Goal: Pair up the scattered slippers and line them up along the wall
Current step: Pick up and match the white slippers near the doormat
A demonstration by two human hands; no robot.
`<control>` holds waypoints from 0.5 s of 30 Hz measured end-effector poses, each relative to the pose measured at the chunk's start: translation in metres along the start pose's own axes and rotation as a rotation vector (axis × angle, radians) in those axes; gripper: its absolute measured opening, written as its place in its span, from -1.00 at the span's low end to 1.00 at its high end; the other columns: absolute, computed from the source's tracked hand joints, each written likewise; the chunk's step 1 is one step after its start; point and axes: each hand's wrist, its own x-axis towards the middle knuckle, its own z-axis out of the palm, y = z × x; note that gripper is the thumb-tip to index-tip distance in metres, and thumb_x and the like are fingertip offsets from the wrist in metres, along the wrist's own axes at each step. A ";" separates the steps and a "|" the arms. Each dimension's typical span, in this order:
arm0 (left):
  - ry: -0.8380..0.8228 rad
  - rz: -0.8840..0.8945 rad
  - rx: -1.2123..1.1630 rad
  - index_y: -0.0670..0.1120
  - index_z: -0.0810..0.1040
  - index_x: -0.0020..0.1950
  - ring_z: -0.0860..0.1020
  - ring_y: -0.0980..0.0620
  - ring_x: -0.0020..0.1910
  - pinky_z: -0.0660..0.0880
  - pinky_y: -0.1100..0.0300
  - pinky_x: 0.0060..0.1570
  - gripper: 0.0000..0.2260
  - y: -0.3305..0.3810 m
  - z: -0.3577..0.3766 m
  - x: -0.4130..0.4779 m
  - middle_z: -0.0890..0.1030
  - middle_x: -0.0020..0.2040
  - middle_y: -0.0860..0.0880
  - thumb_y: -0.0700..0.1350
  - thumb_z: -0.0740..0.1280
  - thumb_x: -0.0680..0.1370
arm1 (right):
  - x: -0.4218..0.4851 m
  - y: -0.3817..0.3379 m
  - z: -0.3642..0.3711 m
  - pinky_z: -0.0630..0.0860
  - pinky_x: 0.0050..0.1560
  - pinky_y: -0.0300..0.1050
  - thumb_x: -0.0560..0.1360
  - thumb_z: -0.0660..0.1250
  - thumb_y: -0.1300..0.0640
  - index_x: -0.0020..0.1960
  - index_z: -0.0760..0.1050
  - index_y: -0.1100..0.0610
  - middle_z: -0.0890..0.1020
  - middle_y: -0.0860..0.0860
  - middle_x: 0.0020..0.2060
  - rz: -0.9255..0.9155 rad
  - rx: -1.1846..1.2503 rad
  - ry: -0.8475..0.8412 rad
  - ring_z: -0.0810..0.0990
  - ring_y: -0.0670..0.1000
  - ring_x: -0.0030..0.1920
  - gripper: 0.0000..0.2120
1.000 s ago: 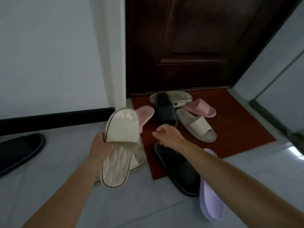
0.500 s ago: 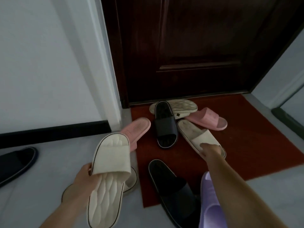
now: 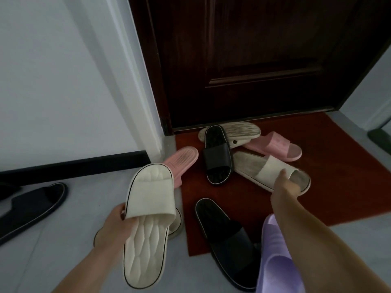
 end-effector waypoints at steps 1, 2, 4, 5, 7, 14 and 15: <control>-0.013 0.018 -0.029 -0.08 0.54 0.05 0.63 -0.13 -0.14 0.59 -0.09 -0.13 -0.77 0.006 -0.001 0.000 0.65 -0.12 -0.12 -0.17 0.33 0.40 | 0.001 -0.005 -0.007 0.40 -0.06 -0.07 0.47 0.27 -0.19 0.24 0.49 0.21 0.60 0.10 0.07 -0.069 -0.013 0.009 0.56 0.14 0.07 -0.46; -0.012 0.039 -0.067 -0.12 0.54 0.06 0.63 -0.09 -0.18 0.57 0.03 -0.24 -0.79 0.009 0.000 0.004 0.64 -0.14 -0.12 -0.25 0.32 0.43 | 0.001 -0.011 -0.013 0.40 -0.06 -0.08 0.46 0.26 -0.20 0.21 0.51 0.18 0.59 0.06 0.00 -0.145 -0.036 -0.006 0.55 0.11 0.02 -0.47; 0.011 0.078 -0.130 -0.10 0.53 0.02 0.61 -0.04 -0.19 0.51 0.16 -0.30 -0.81 0.015 0.001 0.012 0.62 -0.14 -0.10 -0.32 0.29 0.45 | -0.003 -0.024 -0.026 0.42 -0.07 -0.07 0.43 0.27 -0.22 0.10 0.55 0.13 0.55 -0.05 -0.17 -0.279 -0.079 -0.062 0.52 0.04 -0.09 -0.54; 0.014 0.097 -0.144 -0.07 0.53 -0.05 0.60 -0.01 -0.20 0.49 0.18 -0.30 -0.82 0.020 0.001 0.013 0.62 -0.16 -0.09 -0.32 0.28 0.46 | -0.006 -0.031 -0.031 0.44 -0.09 -0.06 0.43 0.29 -0.22 0.02 0.56 0.12 0.53 -0.08 -0.25 -0.354 -0.114 -0.090 0.52 0.03 -0.13 -0.58; 0.009 0.140 -0.149 -0.04 0.52 -0.14 0.57 0.04 -0.25 0.46 0.20 -0.32 -0.82 0.030 -0.001 0.018 0.61 -0.19 -0.06 -0.32 0.28 0.47 | -0.019 -0.048 -0.039 0.41 -0.20 -0.08 0.42 0.29 -0.20 -0.19 0.52 0.11 0.49 -0.07 -0.37 -0.515 -0.204 -0.146 0.52 0.03 -0.23 -0.64; -0.064 0.208 -0.158 -0.21 0.50 0.15 0.58 -0.09 -0.09 0.56 -0.04 -0.02 -0.74 0.041 -0.030 0.038 0.60 -0.08 -0.16 -0.30 0.29 0.46 | -0.091 -0.074 -0.037 0.45 -0.39 -0.34 0.40 0.45 -0.03 -0.33 0.56 0.19 0.54 -0.04 -0.35 -0.697 -0.381 -0.605 0.50 -0.06 -0.35 -0.69; -0.075 0.210 -0.149 -0.16 0.50 0.17 0.60 -0.12 -0.01 0.56 -0.11 0.07 -0.71 0.037 -0.036 0.037 0.61 0.00 -0.17 -0.30 0.29 0.46 | -0.103 -0.068 -0.029 0.44 -0.37 -0.33 0.40 0.46 -0.03 -0.29 0.60 0.19 0.56 -0.03 -0.34 -0.697 -0.450 -0.693 0.51 -0.07 -0.33 -0.72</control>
